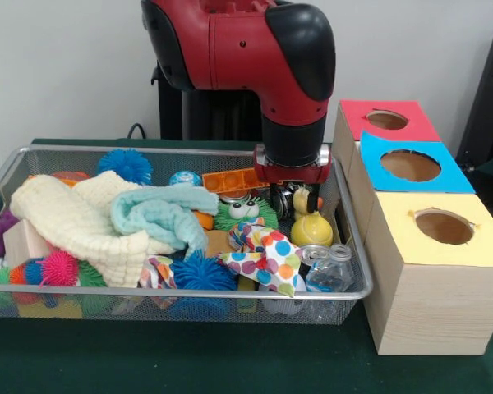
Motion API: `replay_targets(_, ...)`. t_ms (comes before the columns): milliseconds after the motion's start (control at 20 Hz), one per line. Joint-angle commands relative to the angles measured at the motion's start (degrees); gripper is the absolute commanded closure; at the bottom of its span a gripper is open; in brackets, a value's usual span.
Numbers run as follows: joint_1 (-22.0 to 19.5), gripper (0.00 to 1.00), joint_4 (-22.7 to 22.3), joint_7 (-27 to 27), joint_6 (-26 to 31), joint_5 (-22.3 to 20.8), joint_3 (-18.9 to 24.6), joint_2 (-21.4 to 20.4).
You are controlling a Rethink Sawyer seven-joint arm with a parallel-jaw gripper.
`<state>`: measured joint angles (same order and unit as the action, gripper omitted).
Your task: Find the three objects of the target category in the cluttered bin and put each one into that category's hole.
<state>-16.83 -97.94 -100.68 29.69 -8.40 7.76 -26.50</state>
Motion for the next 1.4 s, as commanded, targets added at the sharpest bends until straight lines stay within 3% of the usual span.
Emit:
replay_targets(50,-0.5,0.0,-0.4,-2.6,5.0,1.5,5.2,2.7)
replay_targets(600,-0.2,0.0,2.1,-2.1,1.5,0.4,5.2,7.6)
replay_targets(1400,-0.6,0.0,2.2,-1.7,2.6,0.9,6.6,8.3)
